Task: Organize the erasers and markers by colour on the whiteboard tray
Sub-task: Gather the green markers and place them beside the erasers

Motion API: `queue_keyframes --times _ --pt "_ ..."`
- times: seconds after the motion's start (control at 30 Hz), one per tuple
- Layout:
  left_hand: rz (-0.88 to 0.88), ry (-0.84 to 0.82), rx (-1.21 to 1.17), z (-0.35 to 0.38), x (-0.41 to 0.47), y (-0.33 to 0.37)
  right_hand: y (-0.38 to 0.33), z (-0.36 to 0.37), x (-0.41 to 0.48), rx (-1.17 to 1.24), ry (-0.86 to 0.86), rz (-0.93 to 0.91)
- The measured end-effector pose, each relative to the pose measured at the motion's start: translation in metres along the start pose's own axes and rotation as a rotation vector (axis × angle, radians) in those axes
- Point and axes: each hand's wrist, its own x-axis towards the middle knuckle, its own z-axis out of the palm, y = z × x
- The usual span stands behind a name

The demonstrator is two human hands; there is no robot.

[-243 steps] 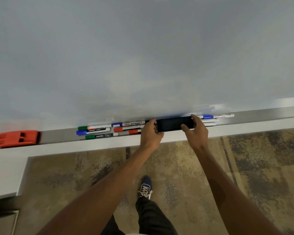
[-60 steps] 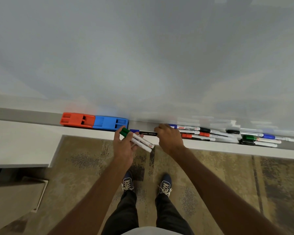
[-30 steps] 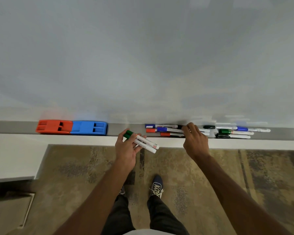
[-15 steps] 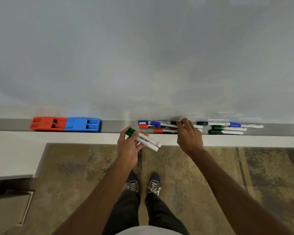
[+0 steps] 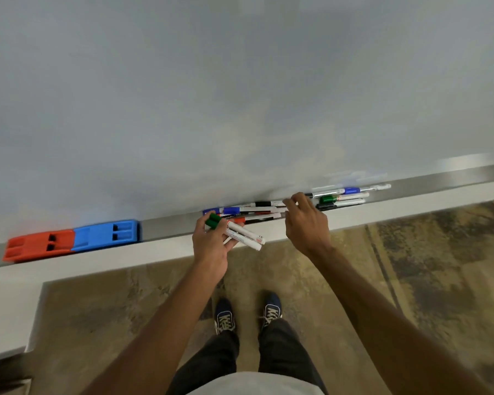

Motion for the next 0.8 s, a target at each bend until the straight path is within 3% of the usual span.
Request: queue_keyframes --times 0.23,0.43,0.63,0.8 --pt "0.012 -0.047 -0.013 0.050 -0.006 -0.018 0.081 -0.020 -0.001 -0.065 0.082 0.057" --pt "0.003 -0.035 -0.042 0.101 -0.015 -0.051 0.183 -0.029 0.001 -0.153 0.031 0.094" --pt "0.001 0.024 -0.061 0.148 -0.023 -0.088 0.245 -0.026 0.011 -0.195 -0.059 -0.080" --pt "0.010 0.042 -0.077 0.165 -0.026 -0.107 0.265 -0.020 0.018 -0.208 -0.020 -0.232"
